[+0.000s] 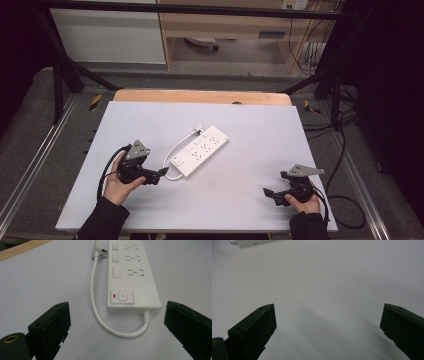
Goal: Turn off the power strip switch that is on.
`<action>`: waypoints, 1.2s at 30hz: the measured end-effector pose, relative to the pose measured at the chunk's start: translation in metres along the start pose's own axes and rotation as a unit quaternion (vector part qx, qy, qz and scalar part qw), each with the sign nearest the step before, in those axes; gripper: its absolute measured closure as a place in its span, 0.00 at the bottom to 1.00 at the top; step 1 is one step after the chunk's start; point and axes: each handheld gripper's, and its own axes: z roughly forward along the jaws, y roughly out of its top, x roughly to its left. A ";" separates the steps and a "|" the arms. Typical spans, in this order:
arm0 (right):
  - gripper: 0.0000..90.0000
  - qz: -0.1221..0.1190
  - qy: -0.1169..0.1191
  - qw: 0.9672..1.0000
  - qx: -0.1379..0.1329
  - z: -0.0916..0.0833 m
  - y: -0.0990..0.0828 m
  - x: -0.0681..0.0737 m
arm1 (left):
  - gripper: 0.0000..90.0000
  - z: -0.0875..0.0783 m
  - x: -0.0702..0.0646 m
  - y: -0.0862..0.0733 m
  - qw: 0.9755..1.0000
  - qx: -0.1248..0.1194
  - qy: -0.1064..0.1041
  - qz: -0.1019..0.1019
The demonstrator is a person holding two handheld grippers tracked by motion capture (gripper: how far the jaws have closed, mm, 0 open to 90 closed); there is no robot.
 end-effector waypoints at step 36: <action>0.01 -0.002 0.001 1.000 0.001 0.000 0.000 0.000 | 0.11 0.030 -0.008 0.026 1.000 0.002 -0.001 0.003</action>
